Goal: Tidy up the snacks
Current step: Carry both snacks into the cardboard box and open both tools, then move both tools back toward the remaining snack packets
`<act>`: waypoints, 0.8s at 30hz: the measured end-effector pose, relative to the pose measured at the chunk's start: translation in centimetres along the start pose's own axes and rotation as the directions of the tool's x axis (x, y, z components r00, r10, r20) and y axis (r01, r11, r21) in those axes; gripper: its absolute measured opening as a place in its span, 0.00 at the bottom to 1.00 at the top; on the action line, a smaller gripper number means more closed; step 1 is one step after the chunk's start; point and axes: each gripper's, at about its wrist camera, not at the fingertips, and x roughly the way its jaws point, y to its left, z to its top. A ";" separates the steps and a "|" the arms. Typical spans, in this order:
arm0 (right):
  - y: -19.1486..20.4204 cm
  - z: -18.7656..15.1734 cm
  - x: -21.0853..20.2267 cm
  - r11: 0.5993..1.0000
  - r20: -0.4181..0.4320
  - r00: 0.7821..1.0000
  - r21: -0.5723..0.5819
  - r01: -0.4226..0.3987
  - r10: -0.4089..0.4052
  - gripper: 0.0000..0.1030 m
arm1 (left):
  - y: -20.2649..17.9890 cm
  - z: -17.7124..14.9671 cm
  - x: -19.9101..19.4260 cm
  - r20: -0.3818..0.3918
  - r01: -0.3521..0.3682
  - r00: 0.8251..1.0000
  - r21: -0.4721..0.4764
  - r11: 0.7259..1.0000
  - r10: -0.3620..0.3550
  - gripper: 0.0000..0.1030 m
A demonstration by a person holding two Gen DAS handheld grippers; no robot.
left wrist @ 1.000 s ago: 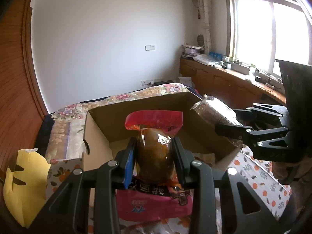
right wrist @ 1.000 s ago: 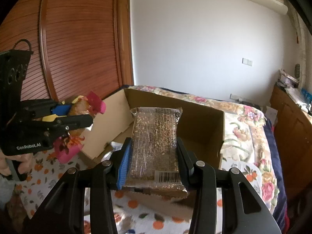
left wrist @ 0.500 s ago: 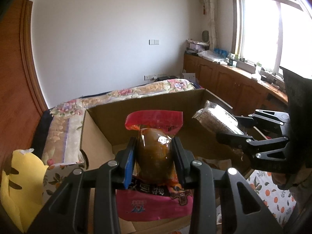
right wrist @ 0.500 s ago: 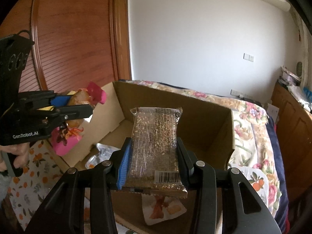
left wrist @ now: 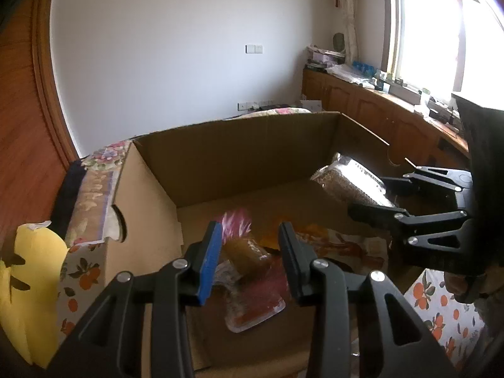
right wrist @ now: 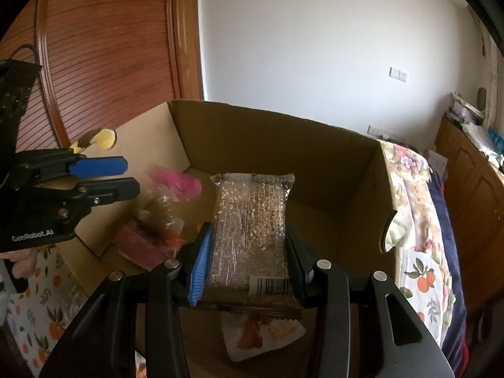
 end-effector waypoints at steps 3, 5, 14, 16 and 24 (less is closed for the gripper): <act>0.1 0.1 0.1 1.000 -0.010 1.000 0.003 0.001 -0.001 0.44 | 0.1 0.0 -0.8 0.006 0.007 1.000 -0.011 1.000 -0.007 0.37; 0.2 0.2 0.0 1.000 -0.012 1.000 0.004 0.009 -0.009 0.47 | 0.0 -0.1 -1.5 0.010 0.005 1.000 -0.010 1.000 -0.005 0.38; 1.3 -0.2 -3.8 1.000 0.021 0.999 0.008 0.030 -0.031 0.56 | -0.4 -2.0 -5.8 0.035 0.007 0.999 0.007 1.000 -0.007 0.43; 1.7 -0.5 -5.2 0.999 0.033 0.999 0.018 0.026 -0.027 0.56 | -0.4 -2.4 -7.0 0.042 0.008 0.999 0.010 1.000 -0.009 0.43; 4.3 -2.9 -10.3 0.999 0.061 0.998 0.047 0.000 -0.003 0.65 | -0.5 -5.1 -10.1 0.040 0.014 0.999 0.002 1.000 -0.014 0.44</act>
